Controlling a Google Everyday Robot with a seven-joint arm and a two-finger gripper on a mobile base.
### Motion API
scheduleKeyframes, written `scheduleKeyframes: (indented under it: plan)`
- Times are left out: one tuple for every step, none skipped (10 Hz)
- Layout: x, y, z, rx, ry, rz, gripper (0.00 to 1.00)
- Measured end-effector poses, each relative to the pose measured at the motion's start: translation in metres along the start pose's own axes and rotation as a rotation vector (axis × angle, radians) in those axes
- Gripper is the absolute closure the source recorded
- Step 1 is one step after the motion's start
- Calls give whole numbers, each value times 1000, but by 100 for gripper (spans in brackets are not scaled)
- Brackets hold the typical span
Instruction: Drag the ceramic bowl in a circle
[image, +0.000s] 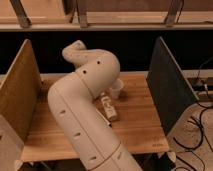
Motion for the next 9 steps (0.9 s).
scheduleKeyframes:
  plan:
    - [10, 0, -1, -1, 13, 4, 54]
    - [20, -2, 0, -4, 27, 13, 44]
    - [27, -3, 2, -14, 34, 20, 35]
    - [32, 4, 6, -34, 41, 19, 24]
    - [33, 10, 8, -45, 43, 12, 21]
    - [33, 15, 10, -52, 46, 3, 20]
    - [35, 17, 13, -58, 54, -1, 20]
    - [35, 16, 13, -58, 54, -1, 20]
    - [35, 17, 13, -58, 54, -2, 20]
